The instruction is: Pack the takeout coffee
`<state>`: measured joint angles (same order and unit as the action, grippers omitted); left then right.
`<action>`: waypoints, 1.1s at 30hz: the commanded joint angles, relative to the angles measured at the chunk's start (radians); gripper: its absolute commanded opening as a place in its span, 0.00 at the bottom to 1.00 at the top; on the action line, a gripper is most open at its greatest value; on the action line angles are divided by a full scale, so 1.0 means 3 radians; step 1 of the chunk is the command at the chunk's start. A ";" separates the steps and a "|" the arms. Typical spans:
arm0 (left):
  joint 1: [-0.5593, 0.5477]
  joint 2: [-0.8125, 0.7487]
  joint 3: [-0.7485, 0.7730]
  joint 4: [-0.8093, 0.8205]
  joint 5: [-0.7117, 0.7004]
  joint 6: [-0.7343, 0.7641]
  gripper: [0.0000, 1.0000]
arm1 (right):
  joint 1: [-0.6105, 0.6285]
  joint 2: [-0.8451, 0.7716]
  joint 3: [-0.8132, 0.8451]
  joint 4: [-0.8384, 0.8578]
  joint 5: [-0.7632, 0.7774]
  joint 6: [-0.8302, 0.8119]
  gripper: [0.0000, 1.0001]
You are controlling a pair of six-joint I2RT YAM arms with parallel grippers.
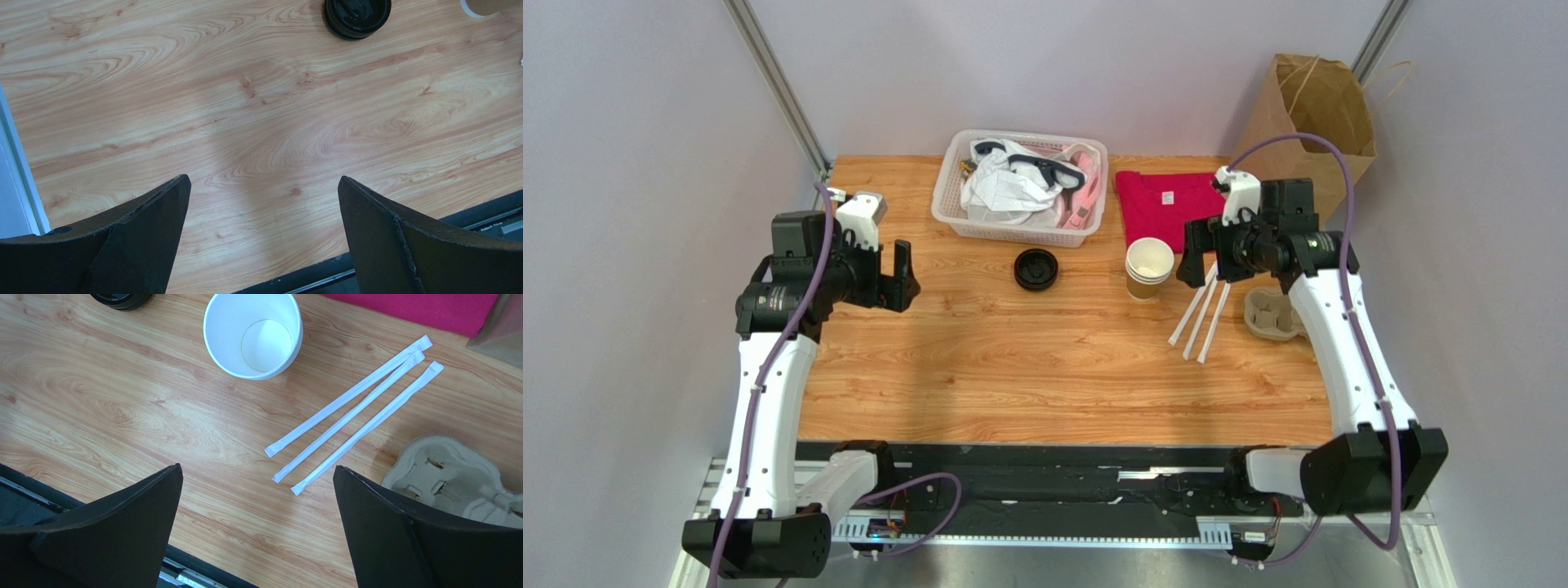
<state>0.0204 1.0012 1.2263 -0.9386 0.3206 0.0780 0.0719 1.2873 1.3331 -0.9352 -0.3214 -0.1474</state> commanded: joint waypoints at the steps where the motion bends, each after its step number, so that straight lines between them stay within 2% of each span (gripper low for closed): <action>1: 0.0019 -0.0029 0.0029 0.0056 0.0051 -0.0020 0.99 | 0.0158 0.0280 0.0383 -0.0114 0.0232 -0.0035 1.00; 4: 0.0019 -0.0024 0.0034 0.0056 0.0041 -0.0030 0.99 | 0.0276 0.0444 0.0557 -0.0120 0.0355 0.0011 0.94; 12: 0.0019 0.0068 0.0054 0.0107 0.0127 -0.0112 0.99 | 0.0537 0.1005 0.0986 -0.0247 0.0636 0.0113 0.60; 19: 0.0014 0.0155 0.0110 0.0117 0.0194 -0.0132 0.99 | 0.0604 0.1389 0.1211 -0.0308 0.0867 0.0128 0.52; 33: 0.0014 0.0125 0.0126 0.0163 0.0256 -0.0091 0.99 | 0.0604 0.1886 0.1483 -0.0426 0.0984 0.0052 0.49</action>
<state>0.0204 1.0531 1.2266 -0.9226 0.3733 0.0502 0.2520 1.8313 1.7290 -1.0595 -0.0578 -0.1215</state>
